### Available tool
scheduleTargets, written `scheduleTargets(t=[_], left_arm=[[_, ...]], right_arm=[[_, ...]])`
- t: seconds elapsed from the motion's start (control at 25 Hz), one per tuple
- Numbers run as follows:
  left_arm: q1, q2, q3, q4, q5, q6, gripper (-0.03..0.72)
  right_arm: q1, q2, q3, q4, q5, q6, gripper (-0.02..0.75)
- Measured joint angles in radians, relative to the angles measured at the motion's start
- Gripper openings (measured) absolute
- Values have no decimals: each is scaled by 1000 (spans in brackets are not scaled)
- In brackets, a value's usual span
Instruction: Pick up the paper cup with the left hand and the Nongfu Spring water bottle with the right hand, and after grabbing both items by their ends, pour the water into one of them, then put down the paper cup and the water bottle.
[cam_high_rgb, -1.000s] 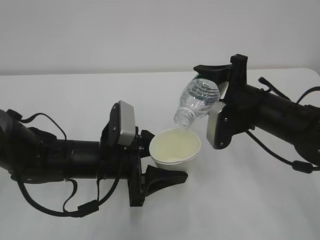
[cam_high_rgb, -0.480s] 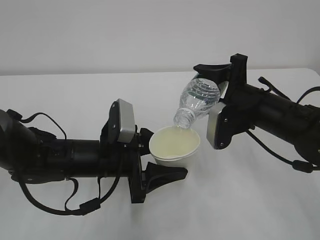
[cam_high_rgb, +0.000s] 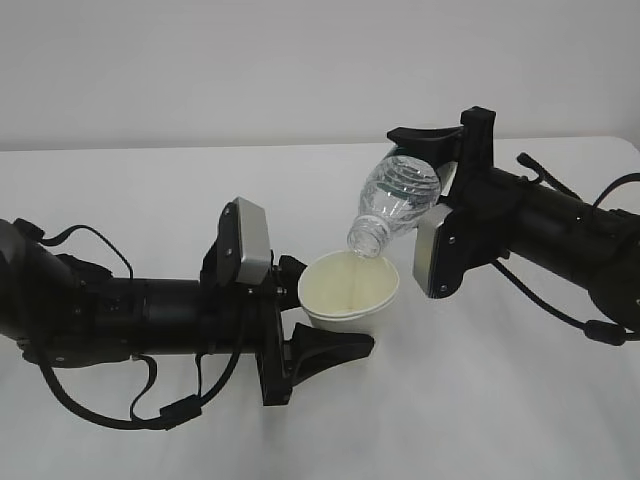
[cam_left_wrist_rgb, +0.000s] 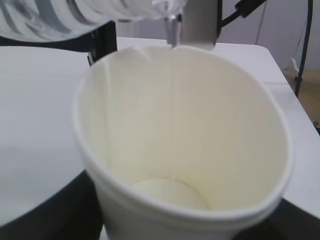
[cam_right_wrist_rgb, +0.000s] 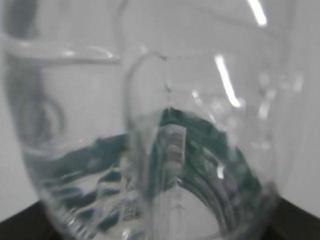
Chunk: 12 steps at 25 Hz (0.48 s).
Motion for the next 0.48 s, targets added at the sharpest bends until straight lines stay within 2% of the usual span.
scheduleTargets(t=[0.48], left_arm=[[0, 0, 0, 0, 0, 0, 480]], right_arm=[[0, 0, 0, 0, 0, -2, 483]])
